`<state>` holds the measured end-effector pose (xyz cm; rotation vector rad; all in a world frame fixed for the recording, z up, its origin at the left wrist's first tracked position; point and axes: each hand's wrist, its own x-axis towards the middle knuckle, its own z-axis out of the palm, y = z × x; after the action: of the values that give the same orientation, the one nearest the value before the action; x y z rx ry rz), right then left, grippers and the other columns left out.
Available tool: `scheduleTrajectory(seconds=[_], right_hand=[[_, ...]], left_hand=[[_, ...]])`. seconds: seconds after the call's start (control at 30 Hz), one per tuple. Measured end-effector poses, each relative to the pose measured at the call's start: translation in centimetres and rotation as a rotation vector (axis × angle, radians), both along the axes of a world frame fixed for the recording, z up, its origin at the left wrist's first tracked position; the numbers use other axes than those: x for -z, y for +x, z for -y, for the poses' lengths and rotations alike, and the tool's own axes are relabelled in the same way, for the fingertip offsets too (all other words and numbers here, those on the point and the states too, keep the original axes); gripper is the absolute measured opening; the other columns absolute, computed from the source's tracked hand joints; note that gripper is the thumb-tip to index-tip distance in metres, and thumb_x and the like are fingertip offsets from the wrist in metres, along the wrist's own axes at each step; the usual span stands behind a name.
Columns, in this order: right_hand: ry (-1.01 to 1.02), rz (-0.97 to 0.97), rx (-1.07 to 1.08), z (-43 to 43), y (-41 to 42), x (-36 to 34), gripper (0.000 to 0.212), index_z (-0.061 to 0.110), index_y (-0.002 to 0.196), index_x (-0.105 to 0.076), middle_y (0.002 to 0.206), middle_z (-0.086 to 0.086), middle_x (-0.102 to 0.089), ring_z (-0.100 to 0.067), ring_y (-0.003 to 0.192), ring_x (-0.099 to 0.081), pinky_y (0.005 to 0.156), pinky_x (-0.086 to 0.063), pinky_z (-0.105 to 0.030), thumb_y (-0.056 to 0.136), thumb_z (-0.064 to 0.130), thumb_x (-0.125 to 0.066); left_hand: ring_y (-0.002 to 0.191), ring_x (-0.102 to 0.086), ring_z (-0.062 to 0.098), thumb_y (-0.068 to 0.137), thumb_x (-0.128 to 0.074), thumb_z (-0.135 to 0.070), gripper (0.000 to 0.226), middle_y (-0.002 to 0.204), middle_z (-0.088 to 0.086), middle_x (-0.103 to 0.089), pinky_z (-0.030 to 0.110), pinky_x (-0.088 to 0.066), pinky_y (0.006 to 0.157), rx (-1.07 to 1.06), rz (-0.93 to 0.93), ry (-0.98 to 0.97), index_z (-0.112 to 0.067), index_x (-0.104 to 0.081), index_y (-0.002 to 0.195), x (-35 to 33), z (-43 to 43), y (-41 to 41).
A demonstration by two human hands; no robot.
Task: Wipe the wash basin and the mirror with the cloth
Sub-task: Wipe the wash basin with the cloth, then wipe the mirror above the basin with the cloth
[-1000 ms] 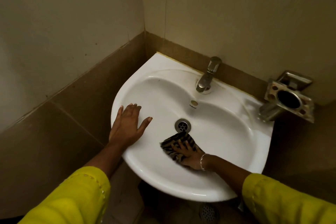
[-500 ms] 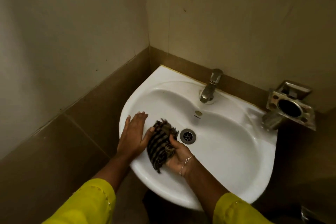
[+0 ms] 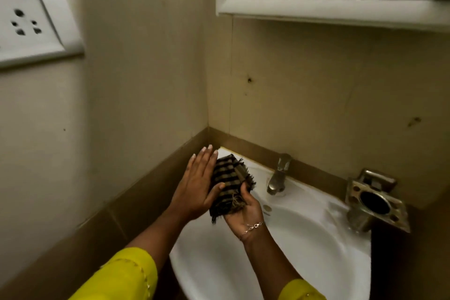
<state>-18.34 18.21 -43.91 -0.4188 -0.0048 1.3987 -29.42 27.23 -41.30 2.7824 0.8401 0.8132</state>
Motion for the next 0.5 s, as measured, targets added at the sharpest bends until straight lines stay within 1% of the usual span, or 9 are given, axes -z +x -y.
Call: scheduleTrajectory(seconds=[0.1,0.17,0.23,0.3,0.37,0.43,0.47,0.5], right_hand=[[0.131,0.021,0.0,-1.0,0.5,-3.9,0.086,0.001,0.115,-0.06,0.117,-0.022,-0.062,-0.034,0.101,-0.064,0.083,-0.054,-0.045,0.037,0.019,-0.092],[0.207,0.059,-0.002,-1.4,0.9,-6.4,0.085,0.002,0.118,-0.059,0.123,-0.021,-0.059,-0.033,0.106,-0.062,0.089,-0.049,-0.046,0.041,0.021,-0.091],[0.281,0.094,0.002,-1.5,1.3,-8.8,0.082,0.002,0.116,-0.061,0.125,-0.02,-0.058,-0.033,0.107,-0.061,0.092,-0.047,-0.045,0.043,0.022,-0.091],[0.336,0.118,0.013,-1.4,1.7,-11.1,0.079,0.001,0.112,-0.064,0.121,-0.021,-0.06,-0.033,0.105,-0.062,0.089,-0.05,-0.044,0.041,0.023,-0.092],[0.385,0.127,0.037,-1.1,1.8,-13.5,0.084,0.0,0.113,-0.063,0.12,-0.021,-0.06,-0.034,0.103,-0.063,0.084,-0.054,-0.044,0.038,0.022,-0.093],[0.428,0.132,0.076,-0.7,1.7,-16.0,0.09,0.001,0.117,-0.06,0.119,-0.021,-0.061,-0.034,0.1,-0.064,0.079,-0.056,-0.043,0.036,0.023,-0.093],[0.453,0.149,0.099,-0.4,1.6,-17.4,0.091,0.003,0.116,-0.06,0.117,-0.02,-0.062,-0.034,0.099,-0.065,0.077,-0.056,-0.042,0.034,0.024,-0.093],[0.481,0.171,0.121,0.0,1.4,-18.8,0.09,0.004,0.114,-0.062,0.115,-0.019,-0.064,-0.033,0.097,-0.066,0.077,-0.057,-0.041,0.033,0.025,-0.093]], left_hand=[[0.149,-0.004,0.021,0.094,-0.006,-0.067,0.082,0.16,0.012,-0.013,0.022,0.013,0.119,-0.006,0.088,0.051,-0.009,-0.01,0.152,-3.9,-0.7,1.3],[0.148,-0.004,0.018,0.096,-0.007,-0.065,0.08,0.158,0.01,-0.012,0.021,0.014,0.119,-0.009,0.13,0.117,-0.009,-0.012,0.152,-6.6,-1.0,2.0],[0.147,-0.005,0.016,0.098,-0.009,-0.063,0.076,0.157,0.01,-0.012,0.021,0.014,0.119,-0.015,0.165,0.185,-0.009,-0.013,0.151,-9.3,-1.0,2.5],[0.147,-0.003,0.014,0.098,-0.008,-0.062,0.074,0.157,0.009,-0.012,0.021,0.014,0.12,-0.022,0.212,0.241,-0.01,-0.012,0.151,-11.6,-1.0,2.8],[0.148,0.008,0.008,0.097,-0.006,-0.064,0.072,0.158,0.007,-0.01,0.022,0.013,0.12,-0.029,0.265,0.284,-0.016,-0.005,0.151,-13.9,-1.0,2.9],[0.147,0.016,0.0,0.097,-0.006,-0.064,0.071,0.158,0.009,-0.011,0.023,0.012,0.12,-0.021,0.299,0.333,-0.016,-0.005,0.15,-16.2,-1.1,2.9],[0.147,0.016,0.0,0.098,-0.006,-0.063,0.071,0.157,0.01,-0.013,0.024,0.011,0.119,-0.017,0.309,0.357,-0.014,-0.008,0.149,-17.6,-1.0,2.9],[0.148,0.011,0.005,0.098,-0.007,-0.062,0.072,0.156,0.013,-0.016,0.024,0.01,0.119,-0.016,0.314,0.375,-0.011,-0.011,0.149,-18.9,-0.7,2.8]])
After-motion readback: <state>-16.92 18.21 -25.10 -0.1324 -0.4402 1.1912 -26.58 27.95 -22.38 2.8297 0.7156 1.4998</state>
